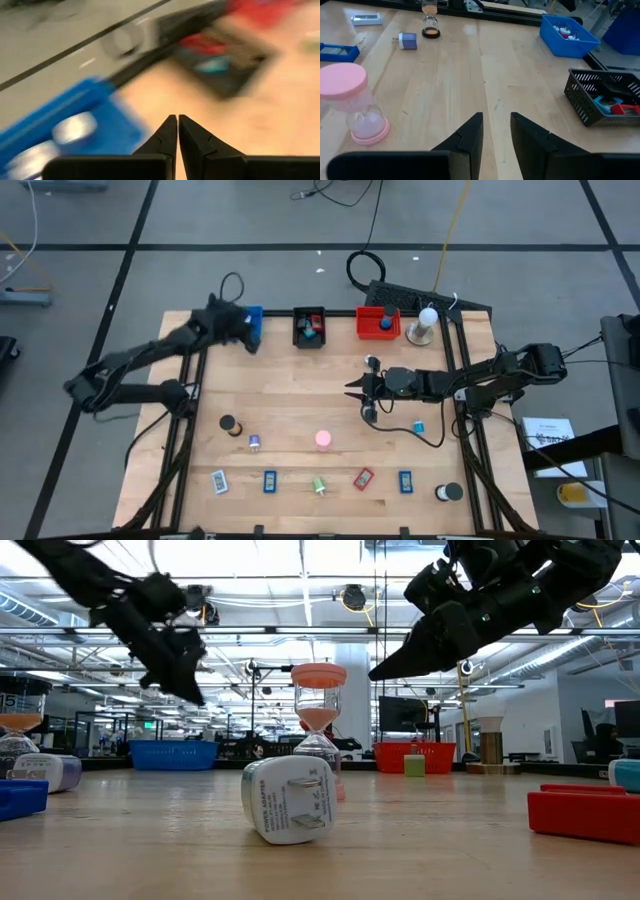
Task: Pick & Place Office items
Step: Put the pink hourglass into the red bin
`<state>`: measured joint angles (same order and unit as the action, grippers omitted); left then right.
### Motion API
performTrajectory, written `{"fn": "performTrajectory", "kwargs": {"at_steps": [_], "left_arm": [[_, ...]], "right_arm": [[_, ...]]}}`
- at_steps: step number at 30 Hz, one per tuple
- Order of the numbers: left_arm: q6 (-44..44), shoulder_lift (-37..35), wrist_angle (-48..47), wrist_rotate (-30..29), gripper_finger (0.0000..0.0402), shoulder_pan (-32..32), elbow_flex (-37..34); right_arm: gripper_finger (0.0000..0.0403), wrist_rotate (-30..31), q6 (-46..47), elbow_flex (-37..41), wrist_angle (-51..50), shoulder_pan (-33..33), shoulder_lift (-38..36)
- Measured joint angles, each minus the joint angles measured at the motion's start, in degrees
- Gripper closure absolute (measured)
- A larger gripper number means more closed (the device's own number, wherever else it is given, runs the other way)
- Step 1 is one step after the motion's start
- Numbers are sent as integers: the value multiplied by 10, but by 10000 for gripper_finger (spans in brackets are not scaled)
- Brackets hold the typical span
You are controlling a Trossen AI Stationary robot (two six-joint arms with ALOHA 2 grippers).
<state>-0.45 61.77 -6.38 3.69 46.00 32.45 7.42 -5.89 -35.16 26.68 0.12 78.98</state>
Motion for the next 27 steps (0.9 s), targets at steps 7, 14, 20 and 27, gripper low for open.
{"fn": "performTrajectory", "kwargs": {"at_steps": [7, 14, 20, 27], "left_arm": [[-41, -102, 145, 164, 381, -70, -105], [-10, -101, 393, 162, 395, -183, -216], [-7, -77, 477, 112, 375, -246, -247], [16, -77, 482, 70, 383, -273, -247]], "right_arm": [[316, 0, 20, 0, 0, 0, 0], [378, 46, 33, 0, -10, 36, 0], [387, 108, 77, -55, -151, 85, -7], [353, 77, 254, -153, -322, 111, -2]]}}
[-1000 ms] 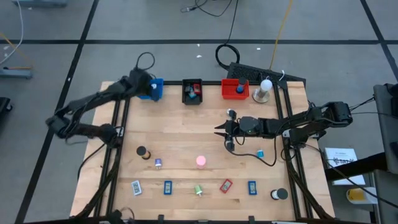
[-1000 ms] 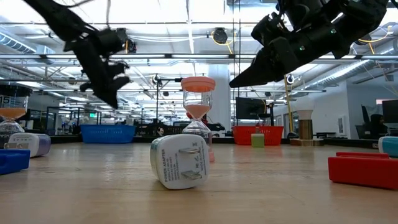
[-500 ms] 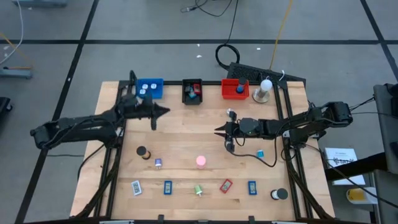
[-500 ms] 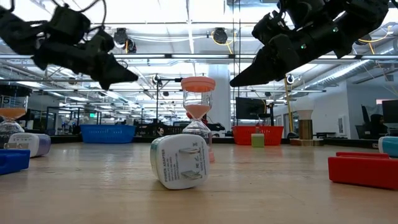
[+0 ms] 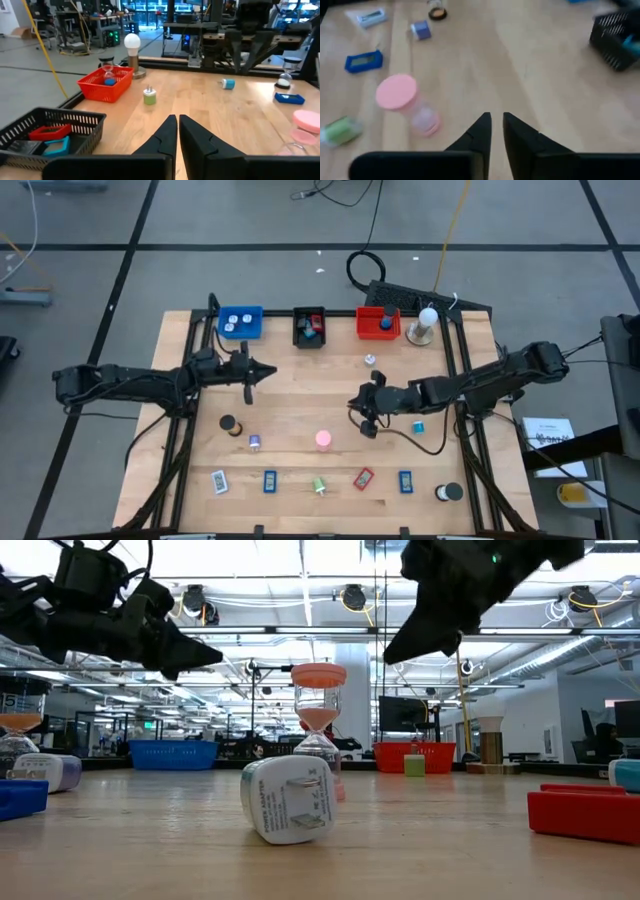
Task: Pick & Place Office items
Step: Put the pink hourglass into the red bin
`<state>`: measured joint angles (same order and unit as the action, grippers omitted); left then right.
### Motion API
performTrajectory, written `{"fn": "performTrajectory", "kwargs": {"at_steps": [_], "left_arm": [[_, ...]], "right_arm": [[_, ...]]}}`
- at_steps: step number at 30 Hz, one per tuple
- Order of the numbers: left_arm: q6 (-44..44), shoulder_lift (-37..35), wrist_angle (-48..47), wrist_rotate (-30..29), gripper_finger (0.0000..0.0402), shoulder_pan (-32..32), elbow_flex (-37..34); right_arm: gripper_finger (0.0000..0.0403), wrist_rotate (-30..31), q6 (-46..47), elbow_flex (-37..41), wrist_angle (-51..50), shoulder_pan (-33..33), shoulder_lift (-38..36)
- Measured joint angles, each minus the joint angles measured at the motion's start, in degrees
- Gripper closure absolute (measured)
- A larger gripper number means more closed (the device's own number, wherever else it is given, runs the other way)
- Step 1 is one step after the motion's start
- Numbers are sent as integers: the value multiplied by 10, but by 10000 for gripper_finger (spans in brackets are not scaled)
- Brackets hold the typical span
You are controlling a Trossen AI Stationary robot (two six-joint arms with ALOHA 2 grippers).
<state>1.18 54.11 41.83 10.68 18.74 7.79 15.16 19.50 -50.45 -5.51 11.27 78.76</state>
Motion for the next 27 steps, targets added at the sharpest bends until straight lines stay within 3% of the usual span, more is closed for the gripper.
{"fn": "performTrajectory", "kwargs": {"at_steps": [4, 8, 18, 27], "left_arm": [[1, 0, 10, -3, 395, -3, 0], [1, 0, 5, -3, 397, -3, 0], [0, 0, 4, -3, 351, -3, 0], [-1, 0, 3, -3, 339, -3, 0]], "right_arm": [[310, -19, 25, -42, -66, 22, 9], [259, -19, 24, -71, -56, 49, 27], [140, -18, -5, -153, -61, 87, 123], [41, -19, -37, -210, -64, 87, 180]]}}
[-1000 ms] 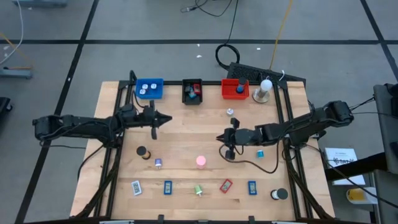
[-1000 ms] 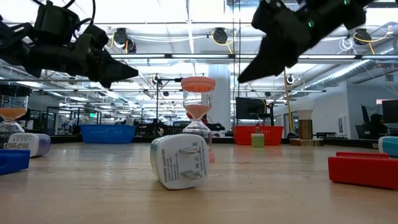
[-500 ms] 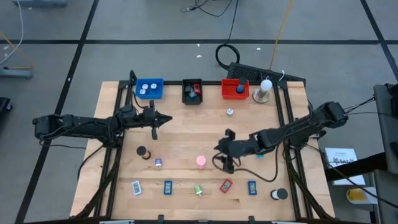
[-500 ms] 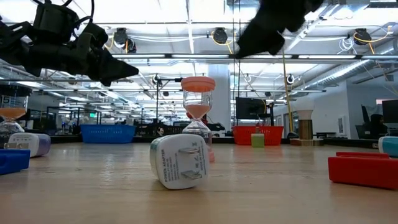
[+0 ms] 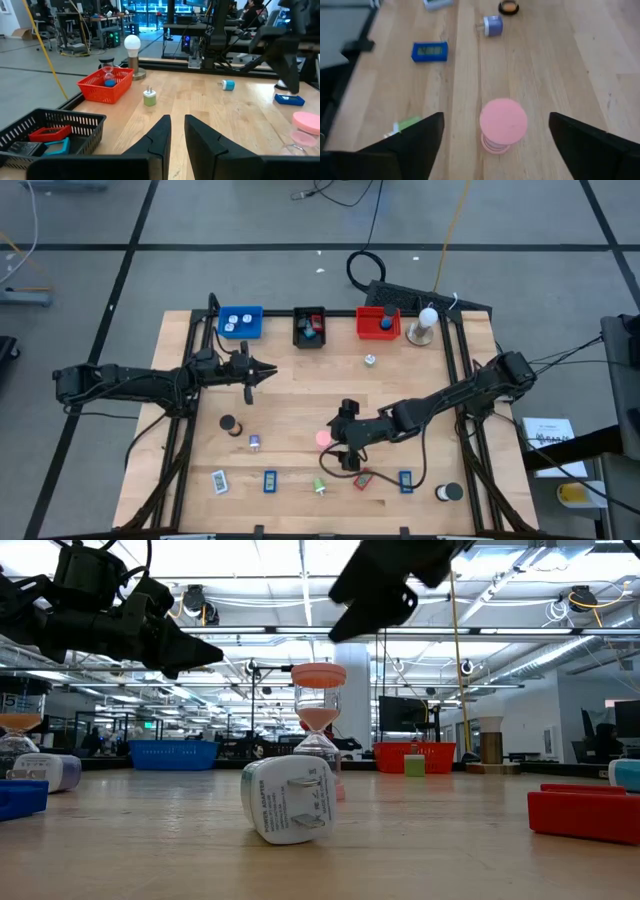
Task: Pick & Place Office items
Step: Put the pink hourglass into the red bin
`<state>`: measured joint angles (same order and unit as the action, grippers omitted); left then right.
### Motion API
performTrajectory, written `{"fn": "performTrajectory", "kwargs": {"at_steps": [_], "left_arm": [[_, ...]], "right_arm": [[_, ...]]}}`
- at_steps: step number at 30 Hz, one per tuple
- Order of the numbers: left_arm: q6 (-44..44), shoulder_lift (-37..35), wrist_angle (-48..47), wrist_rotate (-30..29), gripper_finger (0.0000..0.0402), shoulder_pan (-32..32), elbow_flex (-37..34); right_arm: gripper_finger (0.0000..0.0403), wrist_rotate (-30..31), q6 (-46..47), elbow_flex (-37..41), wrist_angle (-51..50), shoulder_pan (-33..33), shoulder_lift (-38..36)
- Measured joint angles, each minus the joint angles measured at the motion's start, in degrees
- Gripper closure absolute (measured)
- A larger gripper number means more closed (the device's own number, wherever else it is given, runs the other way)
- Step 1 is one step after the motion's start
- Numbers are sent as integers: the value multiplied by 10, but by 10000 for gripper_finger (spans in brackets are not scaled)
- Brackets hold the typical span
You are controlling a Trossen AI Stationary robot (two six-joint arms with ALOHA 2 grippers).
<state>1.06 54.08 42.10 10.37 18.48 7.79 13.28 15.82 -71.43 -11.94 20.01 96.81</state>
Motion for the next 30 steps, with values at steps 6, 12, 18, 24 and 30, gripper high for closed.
{"fn": "performTrajectory", "kwargs": {"at_steps": [6, 12, 18, 24, 30], "left_arm": [[0, 0, 1, 0, 339, 0, 0], [0, 0, 0, 0, 339, 0, 0], [0, 0, 0, 0, 339, 0, 0], [0, 0, 0, 0, 339, 0, 0], [0, 0, 0, 0, 339, 0, 0]], "right_arm": [[8, 0, -54, -1, 14, -1, 36], [4, 1, -89, -1, 54, -4, 63], [25, 0, -88, -1, 70, -13, 84], [68, 0, -62, 6, 80, -16, 82], [115, 0, -60, 35, 119, -17, 82]]}}
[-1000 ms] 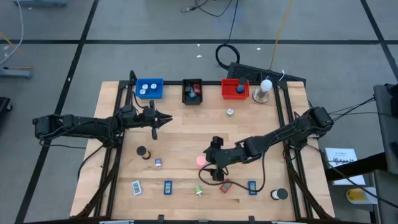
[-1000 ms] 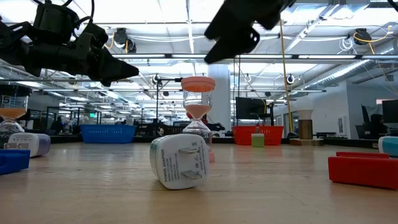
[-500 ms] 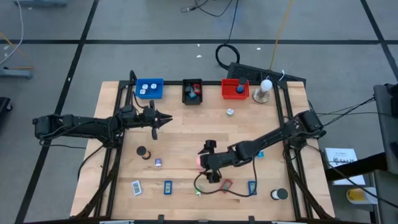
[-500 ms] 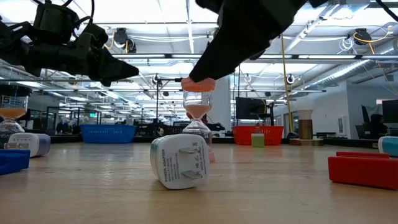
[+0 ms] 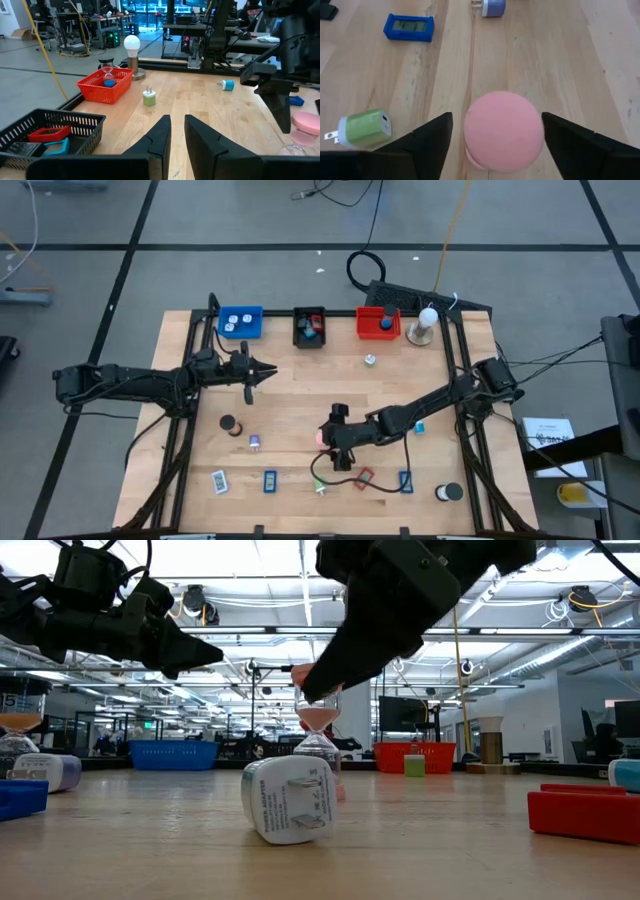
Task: Pick & Place Office items
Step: Put the pink hourglass into the red bin
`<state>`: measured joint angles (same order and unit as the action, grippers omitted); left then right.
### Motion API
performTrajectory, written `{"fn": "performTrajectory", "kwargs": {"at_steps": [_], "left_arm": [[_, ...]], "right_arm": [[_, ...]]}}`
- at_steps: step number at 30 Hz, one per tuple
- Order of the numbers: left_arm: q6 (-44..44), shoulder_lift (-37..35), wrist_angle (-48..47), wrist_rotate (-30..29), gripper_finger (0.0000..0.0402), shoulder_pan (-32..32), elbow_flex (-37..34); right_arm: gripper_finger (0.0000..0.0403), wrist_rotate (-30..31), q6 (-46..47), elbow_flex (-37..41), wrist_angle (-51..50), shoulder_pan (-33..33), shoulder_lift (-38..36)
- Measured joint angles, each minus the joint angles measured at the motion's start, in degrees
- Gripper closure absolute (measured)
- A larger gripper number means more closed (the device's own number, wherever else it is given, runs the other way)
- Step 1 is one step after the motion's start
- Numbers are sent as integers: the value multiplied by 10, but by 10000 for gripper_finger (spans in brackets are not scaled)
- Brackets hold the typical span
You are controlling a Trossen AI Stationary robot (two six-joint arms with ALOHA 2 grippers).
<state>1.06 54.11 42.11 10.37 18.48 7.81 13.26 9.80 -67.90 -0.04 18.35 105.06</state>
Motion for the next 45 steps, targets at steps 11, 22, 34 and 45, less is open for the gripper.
{"fn": "performTrajectory", "kwargs": {"at_steps": [11, 22, 34, 45], "left_arm": [[0, 0, 0, 0, 339, 0, 0], [0, 0, 0, 0, 339, 0, 0], [0, 0, 0, 0, 339, 0, 0], [0, 0, 0, 0, 339, 0, 0]], "right_arm": [[207, 1, -1, 11, 19, 0, -12], [205, 91, -16, 11, -79, -13, -167], [206, 212, -16, 10, -233, -236, -324], [206, 45, -12, 11, -124, -524, -212]]}}
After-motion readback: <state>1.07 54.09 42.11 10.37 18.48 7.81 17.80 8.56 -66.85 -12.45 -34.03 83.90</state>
